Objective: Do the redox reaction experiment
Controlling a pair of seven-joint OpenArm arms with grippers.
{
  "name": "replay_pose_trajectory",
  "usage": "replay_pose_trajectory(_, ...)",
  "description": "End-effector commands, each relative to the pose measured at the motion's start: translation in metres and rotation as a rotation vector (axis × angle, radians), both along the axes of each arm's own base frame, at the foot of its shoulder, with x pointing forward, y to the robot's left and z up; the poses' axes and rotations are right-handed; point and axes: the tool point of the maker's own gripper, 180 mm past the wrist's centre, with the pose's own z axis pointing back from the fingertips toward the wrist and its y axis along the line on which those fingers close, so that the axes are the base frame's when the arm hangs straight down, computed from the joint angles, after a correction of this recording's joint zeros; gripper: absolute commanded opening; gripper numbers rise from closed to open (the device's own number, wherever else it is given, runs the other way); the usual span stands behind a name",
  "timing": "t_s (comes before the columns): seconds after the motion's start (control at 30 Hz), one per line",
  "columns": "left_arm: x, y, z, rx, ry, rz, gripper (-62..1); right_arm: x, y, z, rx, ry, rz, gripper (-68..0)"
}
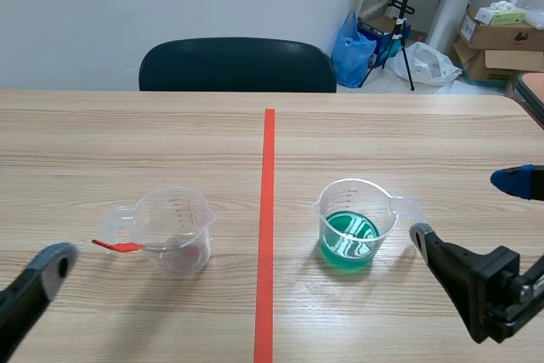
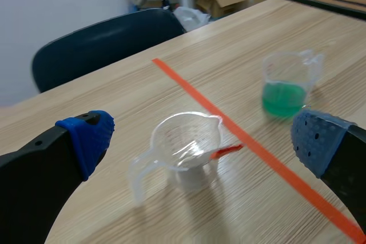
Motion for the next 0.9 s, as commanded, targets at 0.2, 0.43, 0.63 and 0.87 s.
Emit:
replay_pose_trajectory(0.2,-0.030,0.038,-0.002,0.082,0.067,0.086,1.4,0.000,0.015,0.014,0.030,-0.035,0.089,0.4)
replay_pose_trajectory(0.43,-0.041,0.070,0.001,0.226,0.000,0.166,1.4,0.004,0.049,0.033,0.050,-0.090,0.304,0.4)
replay_pose_trajectory(0.63,-0.060,0.079,-0.011,0.303,0.008,0.183,1.4,0.010,0.084,0.033,-0.020,-0.149,0.440,0.4)
replay_pose_trajectory(0.87,-0.070,0.081,-0.020,0.328,0.029,0.176,1.4,-0.001,0.137,0.030,-0.052,-0.193,0.626,0.4)
